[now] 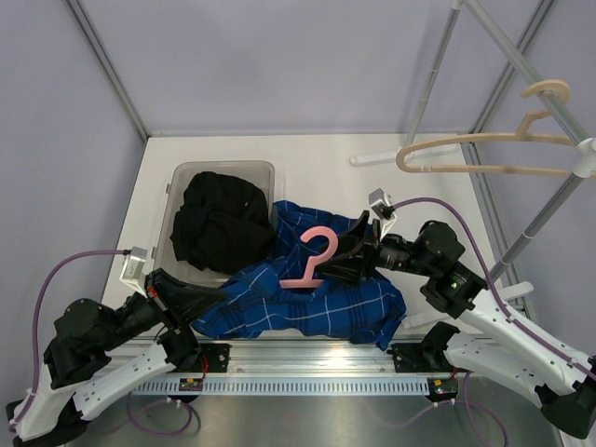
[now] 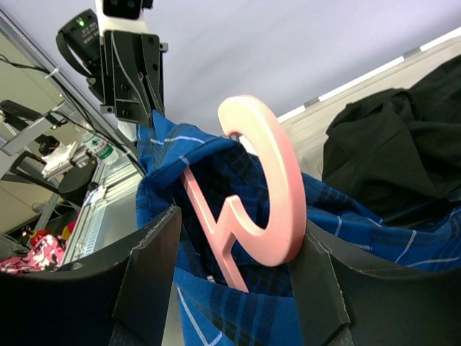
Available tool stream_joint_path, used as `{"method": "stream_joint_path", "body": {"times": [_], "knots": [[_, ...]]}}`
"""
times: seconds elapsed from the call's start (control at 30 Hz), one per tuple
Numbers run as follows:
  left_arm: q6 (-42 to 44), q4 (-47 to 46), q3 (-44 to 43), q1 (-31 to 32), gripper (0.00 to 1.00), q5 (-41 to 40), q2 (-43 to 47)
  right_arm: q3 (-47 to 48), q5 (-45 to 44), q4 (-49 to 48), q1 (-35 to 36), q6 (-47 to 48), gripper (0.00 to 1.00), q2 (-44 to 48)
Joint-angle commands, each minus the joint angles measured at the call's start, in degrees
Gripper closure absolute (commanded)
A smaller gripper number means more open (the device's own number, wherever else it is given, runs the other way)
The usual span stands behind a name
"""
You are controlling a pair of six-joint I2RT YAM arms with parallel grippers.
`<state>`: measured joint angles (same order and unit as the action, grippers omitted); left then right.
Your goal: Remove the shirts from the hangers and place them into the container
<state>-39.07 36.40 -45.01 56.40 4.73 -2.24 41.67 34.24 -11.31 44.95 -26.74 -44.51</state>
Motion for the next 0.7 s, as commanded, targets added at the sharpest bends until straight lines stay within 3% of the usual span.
{"method": "stream_joint_path", "body": {"times": [0.0, 0.47, 0.67], "knots": [[-0.9, -5.9, -2.3, 0.2, 1.0, 1.8, -0.1, -1.2, 2.8, -2.5, 0.3, 0.8, 0.34, 0.6], [-1.5, -7.1, -2.1, 0.2, 1.0, 3.2, -0.5, -0.8, 2.4, -2.2, 0.3, 1.9, 0.42, 0.1], [-1.7, -8.1, -0.9, 0.2, 1.0, 3.4, -0.3, 0.3, 3.4, -3.6, 0.3, 1.8, 0.55, -1.3]]}}
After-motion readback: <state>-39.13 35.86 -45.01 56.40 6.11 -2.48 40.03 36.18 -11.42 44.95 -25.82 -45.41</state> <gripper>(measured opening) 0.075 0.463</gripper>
